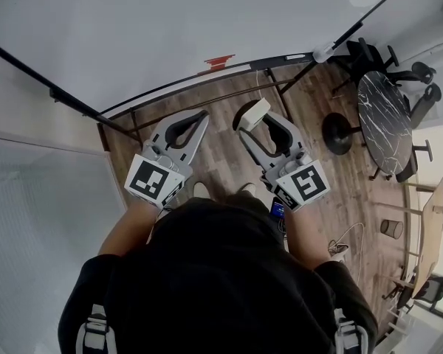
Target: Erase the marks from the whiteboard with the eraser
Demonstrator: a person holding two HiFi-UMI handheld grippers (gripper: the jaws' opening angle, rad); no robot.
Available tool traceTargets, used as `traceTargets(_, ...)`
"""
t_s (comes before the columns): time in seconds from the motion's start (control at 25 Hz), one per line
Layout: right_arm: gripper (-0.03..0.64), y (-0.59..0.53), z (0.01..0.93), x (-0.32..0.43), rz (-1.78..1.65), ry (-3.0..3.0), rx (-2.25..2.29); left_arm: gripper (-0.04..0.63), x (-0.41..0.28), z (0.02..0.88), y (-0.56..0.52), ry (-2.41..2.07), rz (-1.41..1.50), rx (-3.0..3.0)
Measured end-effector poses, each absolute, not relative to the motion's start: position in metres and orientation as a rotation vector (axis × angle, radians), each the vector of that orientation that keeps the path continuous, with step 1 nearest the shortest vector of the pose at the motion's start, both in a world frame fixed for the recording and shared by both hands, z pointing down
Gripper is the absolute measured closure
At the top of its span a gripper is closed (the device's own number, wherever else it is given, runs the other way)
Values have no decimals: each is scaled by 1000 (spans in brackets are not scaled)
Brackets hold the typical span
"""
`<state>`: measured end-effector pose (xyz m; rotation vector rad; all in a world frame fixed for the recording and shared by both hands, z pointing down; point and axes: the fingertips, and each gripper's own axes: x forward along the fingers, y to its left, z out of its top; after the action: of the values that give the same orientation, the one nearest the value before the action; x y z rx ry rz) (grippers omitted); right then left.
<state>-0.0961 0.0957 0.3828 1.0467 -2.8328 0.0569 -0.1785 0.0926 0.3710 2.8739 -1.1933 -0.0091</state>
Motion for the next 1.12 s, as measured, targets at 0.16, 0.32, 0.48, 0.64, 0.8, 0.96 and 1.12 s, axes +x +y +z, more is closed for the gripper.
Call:
traceTargets(0.16, 396, 86, 386, -91, 73, -2823, 1069, 591, -176, 375, 83, -1177, -5, 2870)
traceTargets(0.32, 396, 74, 390, -83, 94, -2825, 1075, 591, -171, 378, 74, -1192, -1, 2861)
traceTargets(0.48, 396, 59, 390, -74, 82, -2841, 1056, 591, -163, 378, 64, -1211, -1, 2857)
traceTargets(0.64, 396, 39, 388, -62, 78, -2863, 1034, 591, -148, 375, 49, -1224, 9, 2862)
traceTargets(0.8, 396, 18, 388, -47, 72, -2876, 1010, 590, -133, 373, 27, -1256, 28, 2854)
traceTargets(0.96, 396, -7, 391, -29, 6, -2836, 980, 591, -110, 371, 3, -1278, 56, 2850)
traceTargets(1.12, 396, -34, 381, -9, 1, -2861, 980, 589, -83, 364, -25, -1294, 71, 2854)
